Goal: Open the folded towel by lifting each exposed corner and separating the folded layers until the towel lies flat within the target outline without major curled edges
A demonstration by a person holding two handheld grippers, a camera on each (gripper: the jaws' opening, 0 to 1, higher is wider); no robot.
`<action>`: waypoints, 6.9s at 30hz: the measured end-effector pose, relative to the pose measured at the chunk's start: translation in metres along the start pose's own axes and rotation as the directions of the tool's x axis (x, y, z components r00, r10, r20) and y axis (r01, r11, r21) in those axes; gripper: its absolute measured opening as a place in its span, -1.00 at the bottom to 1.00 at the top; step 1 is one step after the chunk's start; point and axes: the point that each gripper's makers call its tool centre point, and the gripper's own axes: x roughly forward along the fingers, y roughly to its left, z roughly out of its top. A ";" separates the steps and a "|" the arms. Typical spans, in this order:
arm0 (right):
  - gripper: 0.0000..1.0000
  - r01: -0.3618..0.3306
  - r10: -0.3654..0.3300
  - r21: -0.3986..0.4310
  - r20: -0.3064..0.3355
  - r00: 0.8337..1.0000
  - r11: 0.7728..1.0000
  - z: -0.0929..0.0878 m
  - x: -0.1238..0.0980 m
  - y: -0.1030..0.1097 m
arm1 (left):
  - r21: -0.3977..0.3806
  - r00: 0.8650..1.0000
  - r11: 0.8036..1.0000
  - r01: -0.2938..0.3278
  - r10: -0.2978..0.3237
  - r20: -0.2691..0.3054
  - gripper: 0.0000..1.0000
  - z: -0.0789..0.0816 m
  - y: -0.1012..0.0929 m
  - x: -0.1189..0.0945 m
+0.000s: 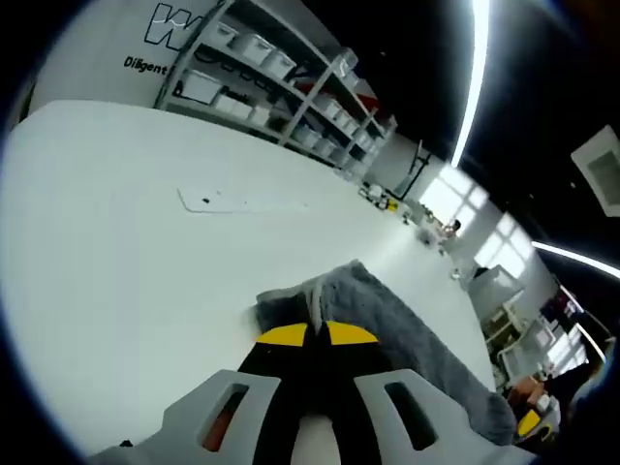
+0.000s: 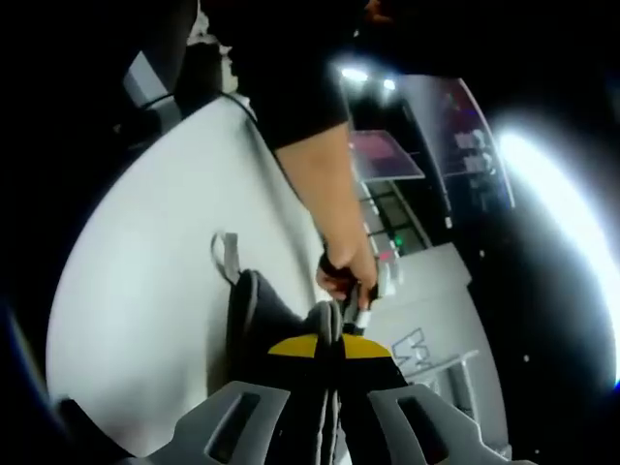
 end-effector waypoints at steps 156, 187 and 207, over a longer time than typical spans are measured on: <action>-0.74 0.569 -0.216 0.712 -0.530 0.820 0.411 -0.234 -0.190 -0.047 | 0.093 0.992 0.990 -0.110 0.105 0.066 -0.58 0.030 -0.181 0.265; -0.71 0.518 -0.028 0.785 -0.542 0.840 0.340 -0.248 -0.180 -0.015 | 0.694 0.981 0.718 0.058 0.089 -0.174 0.08 0.006 -0.174 0.280; -0.72 0.528 -0.037 0.768 -0.554 0.832 0.362 -0.250 -0.182 -0.017 | 0.698 0.986 0.714 -0.043 0.144 -0.087 -0.81 0.020 -0.153 0.279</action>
